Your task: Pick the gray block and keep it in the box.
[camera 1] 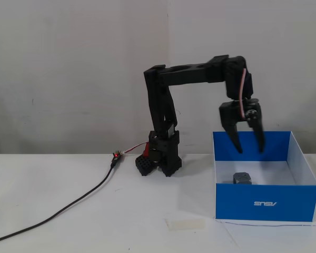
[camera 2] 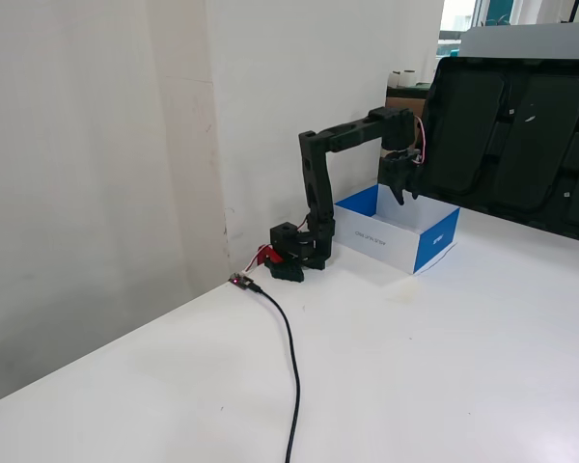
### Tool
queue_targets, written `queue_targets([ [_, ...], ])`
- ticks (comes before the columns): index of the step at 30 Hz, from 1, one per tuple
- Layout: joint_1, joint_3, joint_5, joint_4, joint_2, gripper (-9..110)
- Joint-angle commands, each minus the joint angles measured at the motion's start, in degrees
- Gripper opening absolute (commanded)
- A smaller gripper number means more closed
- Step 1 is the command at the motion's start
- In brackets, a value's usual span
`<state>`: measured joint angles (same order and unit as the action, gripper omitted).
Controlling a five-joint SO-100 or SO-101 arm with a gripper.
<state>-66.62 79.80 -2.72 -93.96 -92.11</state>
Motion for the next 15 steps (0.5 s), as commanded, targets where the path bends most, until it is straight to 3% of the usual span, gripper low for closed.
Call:
queue_targets([
  [1, 10.1, -0.5, 0.8, 0.0, -10.4, 3],
  [15, 51.4, 0.8, 5.2, 0.5, -17.6, 2],
])
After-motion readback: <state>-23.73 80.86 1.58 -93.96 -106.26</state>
